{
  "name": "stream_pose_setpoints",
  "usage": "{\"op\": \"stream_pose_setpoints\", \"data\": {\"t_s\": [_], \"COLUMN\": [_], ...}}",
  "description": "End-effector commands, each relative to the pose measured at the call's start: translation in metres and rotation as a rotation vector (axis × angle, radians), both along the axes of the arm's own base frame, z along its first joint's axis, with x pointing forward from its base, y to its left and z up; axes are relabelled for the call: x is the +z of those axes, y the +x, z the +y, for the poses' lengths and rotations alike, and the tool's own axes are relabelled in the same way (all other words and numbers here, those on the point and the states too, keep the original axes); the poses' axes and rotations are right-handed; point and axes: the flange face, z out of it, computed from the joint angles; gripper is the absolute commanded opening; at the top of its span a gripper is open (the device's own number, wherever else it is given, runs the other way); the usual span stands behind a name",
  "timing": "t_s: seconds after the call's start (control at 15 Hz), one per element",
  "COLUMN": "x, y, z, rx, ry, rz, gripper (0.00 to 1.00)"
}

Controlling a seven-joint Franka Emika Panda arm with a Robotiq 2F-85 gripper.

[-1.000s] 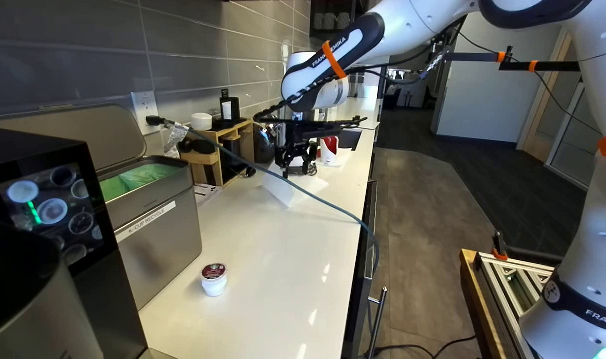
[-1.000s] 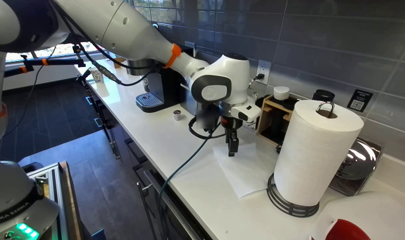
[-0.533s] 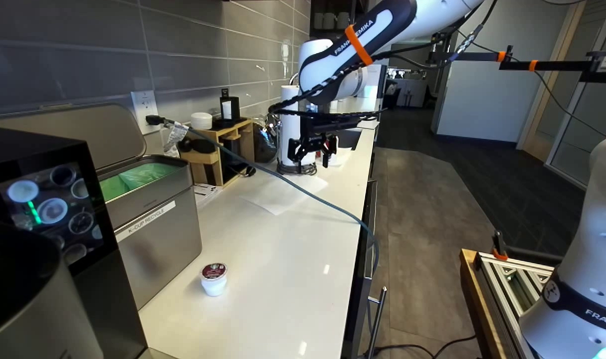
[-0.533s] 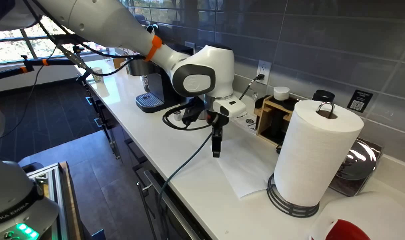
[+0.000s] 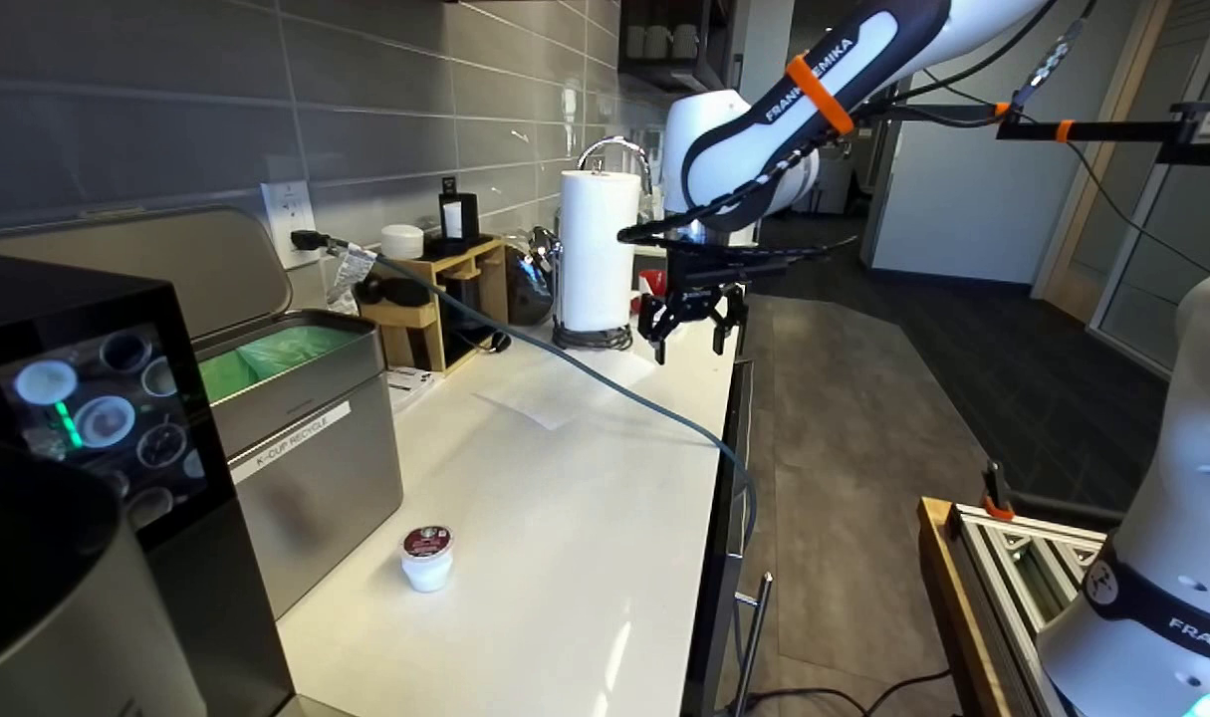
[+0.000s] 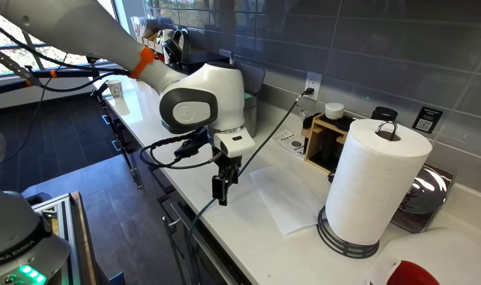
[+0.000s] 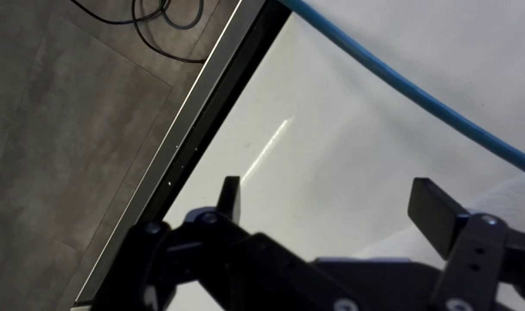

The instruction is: Move the capsule to the back

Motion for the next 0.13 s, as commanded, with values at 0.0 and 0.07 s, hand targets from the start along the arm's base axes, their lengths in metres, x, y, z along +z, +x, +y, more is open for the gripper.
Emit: {"op": "stream_pose_setpoints", "data": {"t_s": [0.0,0.07], "x": [-0.0007,-0.0014], "y": [-0.0075,-0.0140], "z": [0.0048,0.0099], "rx": [-0.005,-0.008], "ry": [-0.011,-0.018], "rz": [-0.020,-0.037], "gripper": [1.00,1.00]}}
